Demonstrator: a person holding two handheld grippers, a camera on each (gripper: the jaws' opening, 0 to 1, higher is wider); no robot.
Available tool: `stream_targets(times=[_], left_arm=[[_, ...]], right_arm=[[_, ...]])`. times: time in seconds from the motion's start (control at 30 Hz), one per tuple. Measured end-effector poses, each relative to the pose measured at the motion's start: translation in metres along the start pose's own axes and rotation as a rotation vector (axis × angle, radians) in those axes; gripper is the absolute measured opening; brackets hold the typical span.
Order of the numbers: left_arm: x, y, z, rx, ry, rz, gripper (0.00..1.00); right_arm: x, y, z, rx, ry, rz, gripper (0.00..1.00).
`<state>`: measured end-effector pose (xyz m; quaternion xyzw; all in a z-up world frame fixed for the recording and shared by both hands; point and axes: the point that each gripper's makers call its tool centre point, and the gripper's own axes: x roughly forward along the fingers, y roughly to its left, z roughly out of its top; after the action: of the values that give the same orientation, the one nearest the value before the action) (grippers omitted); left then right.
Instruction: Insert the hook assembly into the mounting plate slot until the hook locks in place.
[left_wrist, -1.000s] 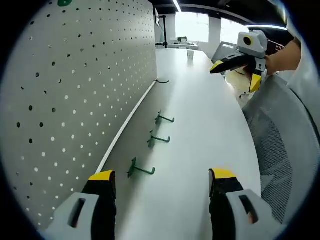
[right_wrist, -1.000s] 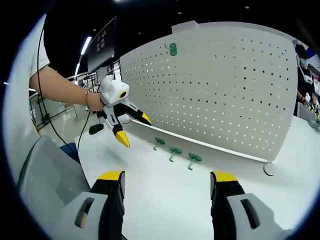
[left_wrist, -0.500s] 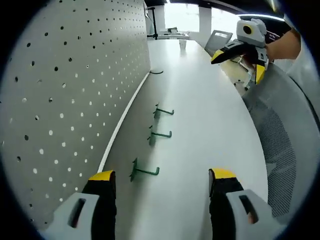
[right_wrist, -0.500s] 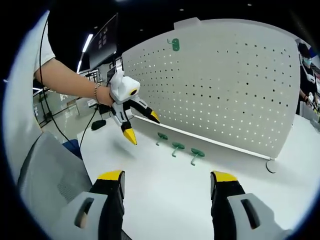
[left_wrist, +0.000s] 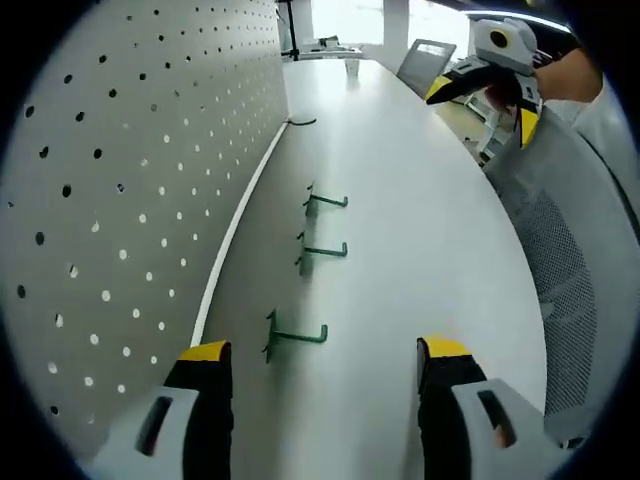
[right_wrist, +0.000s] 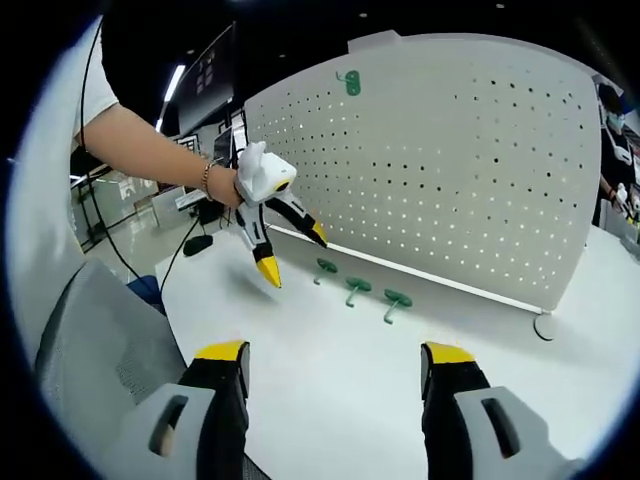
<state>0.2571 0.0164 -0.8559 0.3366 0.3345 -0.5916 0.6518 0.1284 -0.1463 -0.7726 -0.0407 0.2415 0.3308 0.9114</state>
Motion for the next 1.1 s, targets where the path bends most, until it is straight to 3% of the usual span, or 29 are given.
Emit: stream_targets(times=[0.53,0.87,1.1], left_arm=[[0.015,0.004,-0.01,0.082,0.085,-0.049,0.77],[0.021,0.001,-0.019,0.09,0.119,-0.074,0.76],[0.021,0.0,-0.02,0.069,0.112,-0.084,0.77]], right_arm=[[0.0,0.002,-0.002,0.007,0.007,0.006,0.67],[-0.001,0.001,-0.002,0.027,-0.001,-0.002,0.66],[-0.001,0.0,-0.003,0.035,-0.005,-0.004,0.66]])
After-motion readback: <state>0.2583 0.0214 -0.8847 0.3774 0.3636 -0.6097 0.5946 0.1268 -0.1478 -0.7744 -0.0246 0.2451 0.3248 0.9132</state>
